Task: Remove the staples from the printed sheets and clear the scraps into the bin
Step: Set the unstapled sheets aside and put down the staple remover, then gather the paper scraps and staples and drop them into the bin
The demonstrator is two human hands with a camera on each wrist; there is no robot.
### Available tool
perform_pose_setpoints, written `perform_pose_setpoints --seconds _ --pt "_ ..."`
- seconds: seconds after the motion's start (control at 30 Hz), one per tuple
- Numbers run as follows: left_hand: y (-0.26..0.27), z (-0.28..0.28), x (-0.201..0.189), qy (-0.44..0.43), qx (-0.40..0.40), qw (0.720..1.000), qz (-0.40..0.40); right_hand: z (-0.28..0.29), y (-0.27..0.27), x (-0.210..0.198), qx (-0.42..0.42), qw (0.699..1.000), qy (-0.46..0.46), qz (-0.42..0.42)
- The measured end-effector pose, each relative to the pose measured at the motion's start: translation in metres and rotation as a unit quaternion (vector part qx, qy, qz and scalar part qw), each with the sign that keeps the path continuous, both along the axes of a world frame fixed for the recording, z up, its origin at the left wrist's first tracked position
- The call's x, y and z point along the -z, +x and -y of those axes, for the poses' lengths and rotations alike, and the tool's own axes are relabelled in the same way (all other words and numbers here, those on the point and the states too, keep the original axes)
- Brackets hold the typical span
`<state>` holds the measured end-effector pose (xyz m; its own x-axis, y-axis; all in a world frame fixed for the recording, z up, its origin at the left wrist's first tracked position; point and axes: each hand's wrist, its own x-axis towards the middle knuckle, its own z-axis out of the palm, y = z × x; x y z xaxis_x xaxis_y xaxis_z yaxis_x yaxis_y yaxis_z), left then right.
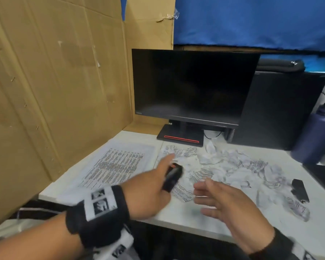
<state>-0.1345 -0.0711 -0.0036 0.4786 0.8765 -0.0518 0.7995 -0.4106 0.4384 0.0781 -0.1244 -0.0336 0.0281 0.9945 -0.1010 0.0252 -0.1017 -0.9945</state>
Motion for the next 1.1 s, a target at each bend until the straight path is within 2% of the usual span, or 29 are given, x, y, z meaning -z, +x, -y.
perform_pose_setpoints --seconds 0.1,0.2,0.3,0.37,0.43,0.53,0.6,0.67,0.73,0.77,0.83,0.93,1.0,1.1 --pt "-0.043 -0.047 -0.005 -0.009 -0.089 0.996 -0.025 0.001 0.054 0.007 -0.038 0.986 -0.013 0.159" --pt "-0.088 -0.104 0.000 -0.009 -0.173 0.978 -0.114 0.001 0.113 0.023 -0.033 0.962 -0.036 0.268" --pt "-0.113 -0.138 0.017 -0.065 -0.219 0.961 -0.156 0.000 0.151 0.038 0.021 0.959 -0.053 0.277" --pt "-0.118 -0.148 0.031 -0.080 -0.218 0.950 -0.209 -0.003 0.163 0.048 0.043 0.951 -0.049 0.301" --pt "-0.116 -0.154 0.039 -0.056 -0.210 0.938 -0.271 -0.005 0.168 0.055 0.067 0.941 -0.039 0.330" --pt "-0.093 -0.150 0.037 0.021 -0.216 0.908 -0.359 -0.007 0.168 0.061 0.078 0.942 -0.029 0.326" --pt "-0.069 -0.141 0.032 0.111 -0.176 0.901 -0.381 -0.008 0.166 0.065 0.078 0.940 -0.026 0.331" --pt "-0.038 -0.124 0.027 0.155 -0.093 0.936 -0.301 -0.009 0.163 0.070 0.105 0.938 -0.006 0.332" --pt "-0.006 -0.102 0.025 0.119 -0.001 0.973 -0.197 -0.008 0.159 0.072 0.173 0.938 0.025 0.300" --pt "0.009 -0.092 0.028 0.105 0.048 0.977 -0.181 -0.008 0.158 0.072 0.207 0.938 0.035 0.276" --pt "0.034 -0.079 0.037 0.099 0.126 0.962 -0.221 -0.007 0.158 0.072 0.233 0.943 0.044 0.234" --pt "0.056 -0.073 0.048 0.061 0.125 0.951 -0.275 -0.005 0.162 0.074 0.267 0.944 0.049 0.187" --pt "0.062 -0.069 0.056 0.064 0.123 0.954 -0.267 -0.002 0.167 0.074 0.328 0.925 0.067 0.182" --pt "0.063 -0.063 0.066 0.109 0.139 0.959 -0.222 0.004 0.176 0.077 0.350 0.891 0.062 0.284"
